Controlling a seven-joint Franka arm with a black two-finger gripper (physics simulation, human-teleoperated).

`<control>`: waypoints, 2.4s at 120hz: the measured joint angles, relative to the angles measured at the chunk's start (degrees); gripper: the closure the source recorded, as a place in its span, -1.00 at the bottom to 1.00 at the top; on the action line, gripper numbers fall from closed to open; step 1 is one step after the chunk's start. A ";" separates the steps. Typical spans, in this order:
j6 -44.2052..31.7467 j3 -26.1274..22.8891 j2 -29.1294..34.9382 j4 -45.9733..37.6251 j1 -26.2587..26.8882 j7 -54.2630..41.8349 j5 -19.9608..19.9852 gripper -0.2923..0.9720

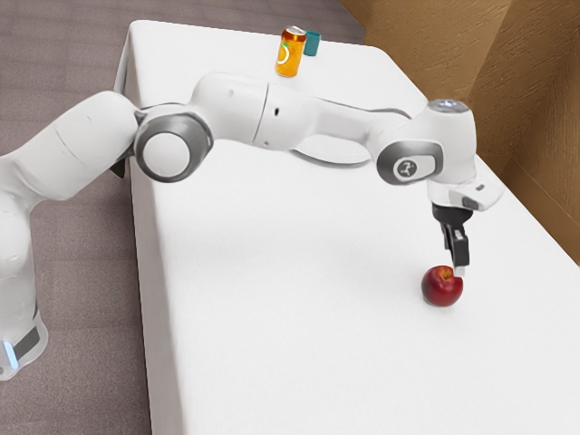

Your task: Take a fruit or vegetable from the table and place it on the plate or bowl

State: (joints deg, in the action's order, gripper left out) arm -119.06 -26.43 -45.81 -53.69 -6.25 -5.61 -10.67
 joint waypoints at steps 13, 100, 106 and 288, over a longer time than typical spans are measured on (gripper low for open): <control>-0.05 -0.01 -0.17 -0.18 0.00 0.11 0.66 -0.54; 0.13 0.07 -1.97 -2.44 0.49 0.51 3.03 -0.54; 0.11 0.07 -2.33 -2.47 0.50 0.52 3.16 -0.54; 17.82 12.78 15.30 -1.85 -24.79 5.53 2.83 0.22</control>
State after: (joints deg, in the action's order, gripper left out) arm -101.23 -13.65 -30.51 -55.54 -31.04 -0.08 -7.84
